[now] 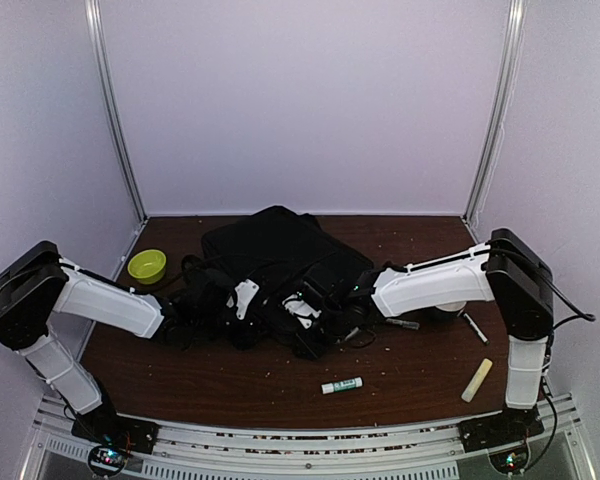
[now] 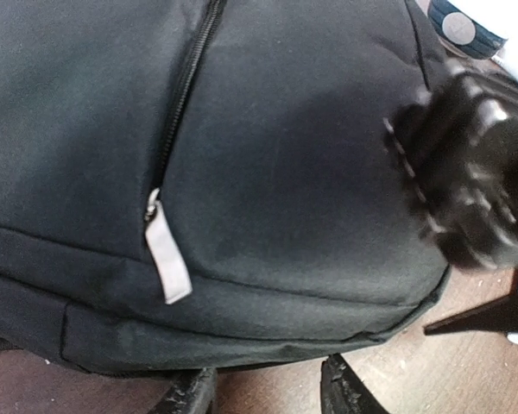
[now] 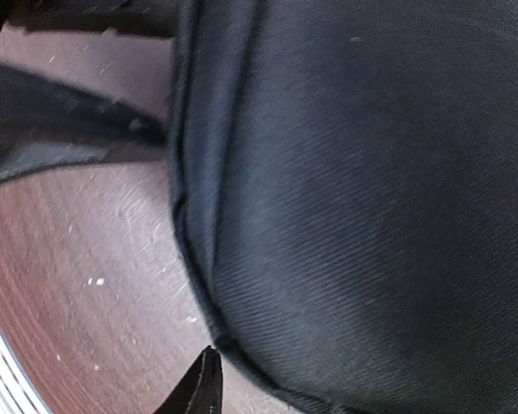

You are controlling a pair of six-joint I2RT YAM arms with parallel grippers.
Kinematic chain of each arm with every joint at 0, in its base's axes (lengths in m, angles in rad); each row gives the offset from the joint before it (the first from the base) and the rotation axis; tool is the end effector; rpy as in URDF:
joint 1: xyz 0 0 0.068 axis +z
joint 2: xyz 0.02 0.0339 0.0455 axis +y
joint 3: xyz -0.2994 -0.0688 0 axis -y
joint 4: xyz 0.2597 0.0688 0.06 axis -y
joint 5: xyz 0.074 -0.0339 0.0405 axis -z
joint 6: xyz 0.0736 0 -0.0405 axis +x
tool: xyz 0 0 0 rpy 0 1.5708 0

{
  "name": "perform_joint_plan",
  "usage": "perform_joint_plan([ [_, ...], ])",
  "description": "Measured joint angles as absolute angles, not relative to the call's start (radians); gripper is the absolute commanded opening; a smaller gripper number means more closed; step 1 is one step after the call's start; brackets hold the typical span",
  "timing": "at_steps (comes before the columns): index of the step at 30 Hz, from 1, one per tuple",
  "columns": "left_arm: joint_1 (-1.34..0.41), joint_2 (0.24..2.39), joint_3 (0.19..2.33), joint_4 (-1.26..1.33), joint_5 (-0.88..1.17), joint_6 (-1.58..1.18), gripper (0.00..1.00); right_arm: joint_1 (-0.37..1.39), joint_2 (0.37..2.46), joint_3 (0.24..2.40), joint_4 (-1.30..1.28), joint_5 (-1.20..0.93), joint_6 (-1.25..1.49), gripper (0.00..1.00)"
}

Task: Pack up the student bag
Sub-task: Hold the largest pocket of the student bag.

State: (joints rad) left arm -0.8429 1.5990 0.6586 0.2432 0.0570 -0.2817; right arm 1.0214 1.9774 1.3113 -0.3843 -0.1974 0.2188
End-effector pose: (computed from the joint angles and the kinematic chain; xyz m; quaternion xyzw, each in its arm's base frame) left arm 0.2251 -0.2589 0.1437 0.2624 0.8670 -0.2473 0.3440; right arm 0.2239 0.3933 0.1484 -0.3990 0.8753 0.2263 0.1530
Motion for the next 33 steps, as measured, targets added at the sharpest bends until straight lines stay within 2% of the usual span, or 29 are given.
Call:
perform_joint_plan([
  [4,-0.842,1.599,0.658,0.256,0.066,-0.283,0.42,1.021,1.980,1.311,-0.353,-0.159,0.257,0.18],
  [7,-0.840,1.599,0.657,0.268,0.070,-0.283,0.42,1.021,1.987,1.311,-0.327,-0.132,0.278,0.01],
  [8,-0.839,1.599,0.654,0.271,0.071,-0.283,0.42,1.020,1.987,1.311,-0.324,-0.126,0.280,0.00],
  [17,-0.838,1.542,0.630,0.268,0.078,-0.248,0.45,0.989,1.924,1.219,-0.287,-0.139,0.250,0.00],
  [21,-0.846,1.491,0.628,0.263,0.066,-0.195,0.51,0.963,1.854,1.172,-0.301,-0.185,0.199,0.00],
  [33,-0.998,1.513,0.633,0.329,0.022,0.193,0.57,0.934,1.787,1.151,-0.342,-0.309,0.088,0.00],
])
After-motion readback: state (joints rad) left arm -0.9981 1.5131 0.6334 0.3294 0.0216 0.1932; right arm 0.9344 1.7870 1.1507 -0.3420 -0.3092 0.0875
